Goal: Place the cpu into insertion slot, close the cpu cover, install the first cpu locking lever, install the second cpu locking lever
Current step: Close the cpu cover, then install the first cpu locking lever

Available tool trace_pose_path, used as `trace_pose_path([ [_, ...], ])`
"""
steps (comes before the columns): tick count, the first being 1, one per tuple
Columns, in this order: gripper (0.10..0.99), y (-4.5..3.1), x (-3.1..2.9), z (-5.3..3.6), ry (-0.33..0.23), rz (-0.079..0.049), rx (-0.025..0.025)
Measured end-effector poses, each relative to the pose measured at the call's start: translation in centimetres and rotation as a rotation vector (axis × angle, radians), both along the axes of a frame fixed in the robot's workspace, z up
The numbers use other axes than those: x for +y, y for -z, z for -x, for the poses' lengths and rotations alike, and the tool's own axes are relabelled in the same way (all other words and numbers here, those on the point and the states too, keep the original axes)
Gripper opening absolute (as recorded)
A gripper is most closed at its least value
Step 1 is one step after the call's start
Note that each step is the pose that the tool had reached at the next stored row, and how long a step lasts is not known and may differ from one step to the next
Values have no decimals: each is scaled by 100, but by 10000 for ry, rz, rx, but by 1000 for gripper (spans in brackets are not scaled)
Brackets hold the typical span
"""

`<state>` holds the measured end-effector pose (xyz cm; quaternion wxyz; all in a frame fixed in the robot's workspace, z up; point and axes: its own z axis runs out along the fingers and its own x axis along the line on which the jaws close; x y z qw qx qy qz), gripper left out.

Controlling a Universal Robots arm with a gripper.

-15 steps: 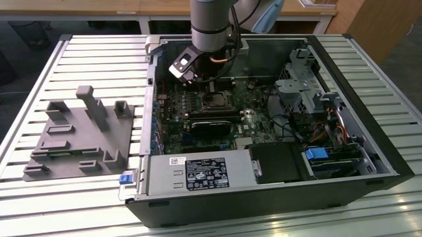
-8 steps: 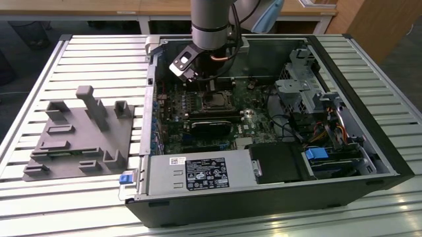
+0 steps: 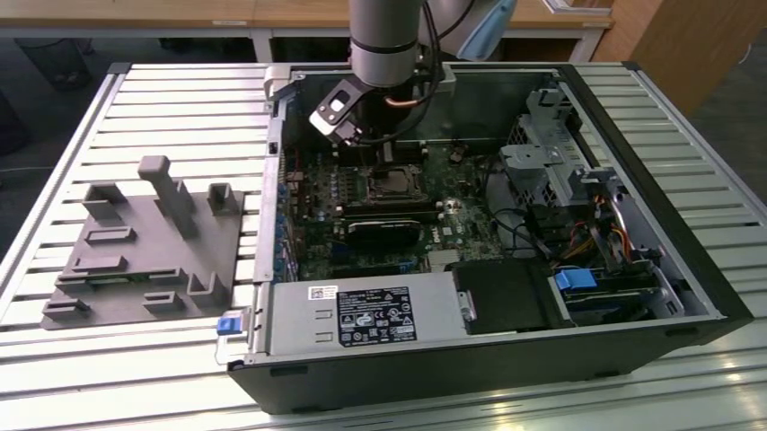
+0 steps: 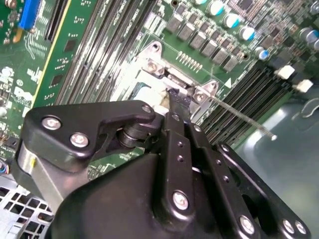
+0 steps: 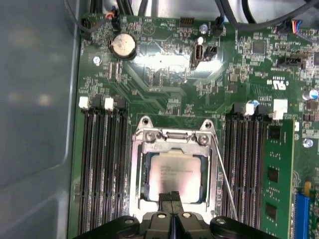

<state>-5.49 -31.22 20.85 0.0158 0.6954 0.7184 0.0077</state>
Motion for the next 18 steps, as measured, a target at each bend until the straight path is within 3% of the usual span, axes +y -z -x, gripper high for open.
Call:
trace_pose_path([
  [10,106,0,0,-127,-1,0,10],
  [18,106,-1,0,-137,0,-1,11],
])
